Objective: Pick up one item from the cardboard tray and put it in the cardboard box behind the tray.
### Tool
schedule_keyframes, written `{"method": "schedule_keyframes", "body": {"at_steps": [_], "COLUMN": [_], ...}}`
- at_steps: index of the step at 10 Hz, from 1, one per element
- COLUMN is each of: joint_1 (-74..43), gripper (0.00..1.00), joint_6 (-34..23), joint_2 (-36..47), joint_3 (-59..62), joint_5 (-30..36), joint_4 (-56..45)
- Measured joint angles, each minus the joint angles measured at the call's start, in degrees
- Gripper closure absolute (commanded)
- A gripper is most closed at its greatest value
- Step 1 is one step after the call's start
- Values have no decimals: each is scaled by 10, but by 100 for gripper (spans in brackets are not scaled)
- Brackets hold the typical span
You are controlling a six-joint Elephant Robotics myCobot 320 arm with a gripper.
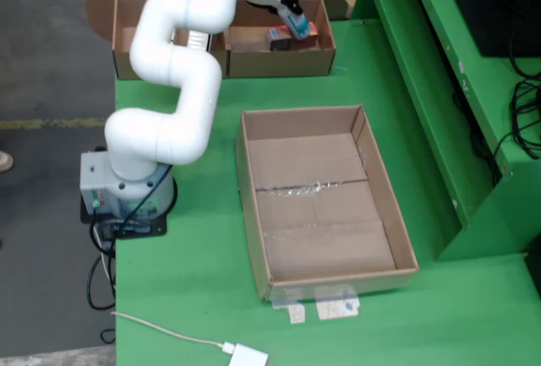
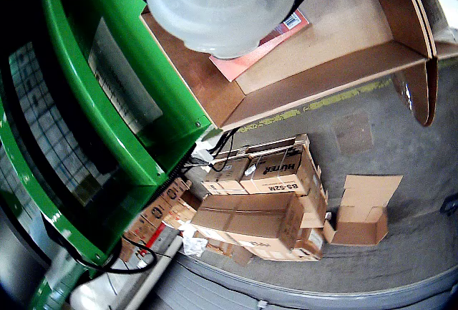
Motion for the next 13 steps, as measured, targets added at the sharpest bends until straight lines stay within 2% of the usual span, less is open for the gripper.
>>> {"method": "schedule_keyframes", "body": {"at_steps": [2, 8, 13], "joint_1": [-2, -3, -3], "gripper": [100, 100, 50], "joint_6": [24, 31, 31], "joint_2": [0, 0, 0], "joint_3": [0, 0, 0], "joint_5": [-1, -1, -1], "joint_4": [0, 1, 1]}}
